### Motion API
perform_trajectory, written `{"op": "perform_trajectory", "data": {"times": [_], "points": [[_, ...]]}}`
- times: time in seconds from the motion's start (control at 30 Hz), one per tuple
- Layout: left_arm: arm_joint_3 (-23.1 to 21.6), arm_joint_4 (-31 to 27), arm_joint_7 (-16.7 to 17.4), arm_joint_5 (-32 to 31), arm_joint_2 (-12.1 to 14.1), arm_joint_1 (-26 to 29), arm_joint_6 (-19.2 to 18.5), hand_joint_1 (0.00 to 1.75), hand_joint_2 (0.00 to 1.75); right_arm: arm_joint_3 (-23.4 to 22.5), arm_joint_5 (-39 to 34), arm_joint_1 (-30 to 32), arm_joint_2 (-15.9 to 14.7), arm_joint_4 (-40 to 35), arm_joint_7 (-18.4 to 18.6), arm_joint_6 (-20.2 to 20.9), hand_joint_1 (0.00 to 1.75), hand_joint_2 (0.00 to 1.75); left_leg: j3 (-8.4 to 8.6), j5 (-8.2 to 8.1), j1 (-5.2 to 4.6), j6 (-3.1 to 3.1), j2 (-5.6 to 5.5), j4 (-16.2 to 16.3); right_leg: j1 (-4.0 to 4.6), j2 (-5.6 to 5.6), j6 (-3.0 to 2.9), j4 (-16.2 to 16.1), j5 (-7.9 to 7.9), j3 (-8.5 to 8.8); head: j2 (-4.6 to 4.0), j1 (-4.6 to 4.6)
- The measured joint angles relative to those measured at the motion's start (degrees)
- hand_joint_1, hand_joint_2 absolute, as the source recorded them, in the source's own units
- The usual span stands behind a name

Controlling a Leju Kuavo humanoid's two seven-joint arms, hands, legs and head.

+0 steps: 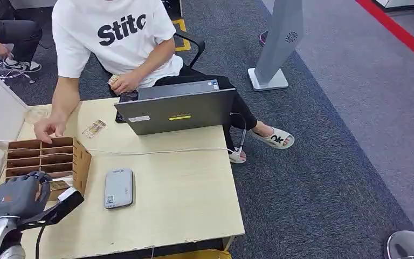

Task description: Pass the card to the sensor for recognition and then transmit it.

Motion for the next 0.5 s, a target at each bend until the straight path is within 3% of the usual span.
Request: {"op": "perform_trajectory", "data": {"times": [0.5], "points": [[-0.02, 0.00, 0.92, -0.63, 0.61, 0.47, 0.09, 1.75, 1.75, 0.00, 0.26, 0.01, 0.00, 0.00, -0.05, 0.42, 0.00, 1.75, 0.01, 0.00, 0.00, 0.00, 0.00, 0.00, 0.00, 0.00, 0.00, 0.00, 0.00, 0.00, 0.00, 0.00]]}}
